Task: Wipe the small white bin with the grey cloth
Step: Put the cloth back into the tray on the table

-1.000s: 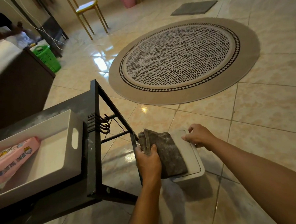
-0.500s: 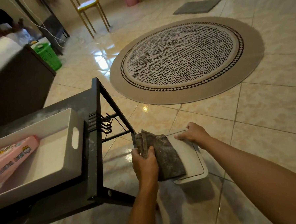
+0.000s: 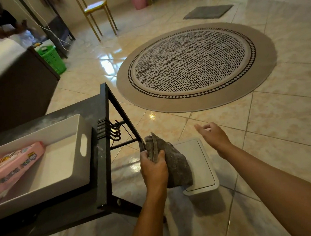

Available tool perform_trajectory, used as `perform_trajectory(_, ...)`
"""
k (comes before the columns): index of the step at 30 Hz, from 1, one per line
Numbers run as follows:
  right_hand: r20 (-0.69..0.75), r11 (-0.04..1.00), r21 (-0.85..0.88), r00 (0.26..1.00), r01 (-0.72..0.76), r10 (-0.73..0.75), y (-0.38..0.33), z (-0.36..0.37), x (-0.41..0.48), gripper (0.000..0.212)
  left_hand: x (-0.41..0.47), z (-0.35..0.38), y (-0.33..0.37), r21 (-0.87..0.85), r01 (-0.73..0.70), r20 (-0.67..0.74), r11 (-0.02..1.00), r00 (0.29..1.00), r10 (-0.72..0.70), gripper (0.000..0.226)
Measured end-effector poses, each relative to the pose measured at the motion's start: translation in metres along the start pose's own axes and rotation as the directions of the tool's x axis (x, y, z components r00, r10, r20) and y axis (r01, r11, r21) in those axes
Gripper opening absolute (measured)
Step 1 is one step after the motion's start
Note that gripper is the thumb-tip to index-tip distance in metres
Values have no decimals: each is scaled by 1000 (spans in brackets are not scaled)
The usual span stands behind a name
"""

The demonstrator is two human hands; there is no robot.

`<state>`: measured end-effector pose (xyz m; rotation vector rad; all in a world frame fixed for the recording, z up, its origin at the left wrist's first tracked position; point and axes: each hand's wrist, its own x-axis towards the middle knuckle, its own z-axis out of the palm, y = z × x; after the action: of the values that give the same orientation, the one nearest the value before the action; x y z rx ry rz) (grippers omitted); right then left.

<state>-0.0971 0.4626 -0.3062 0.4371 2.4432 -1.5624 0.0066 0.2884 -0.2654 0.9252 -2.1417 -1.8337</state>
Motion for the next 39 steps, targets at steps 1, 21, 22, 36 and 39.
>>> perform_trajectory(1, -1, 998, 31, 999, 53, -53, -5, -5, -3, 50, -2, 1, 4, -17, -17, 12, 1000, 1000, 17, 15)
perform_trajectory(21, 479, 847, 402, 708, 348, -518, -230, -67, -158, 30, -54, -118, 191, -156, -211, 76, 965, 971, 224, 27)
perform_trajectory(22, 467, 839, 388, 704, 380, -535, -242, -61, -167, 30, -55, -135, 200, -134, -212, 94, 968, 970, 225, 27)
perform_trajectory(36, 555, 757, -115, 673, 643, -488, -314, 86, -221, 56, -1, -297, 201, 568, -196, -52, 800, 961, 272, 29)
perform_trajectory(39, 564, 677, -264, 680, 686, -469, -309, 101, -215, 56, 11, -293, 190, 665, -239, -12, 708, 944, 330, 26)
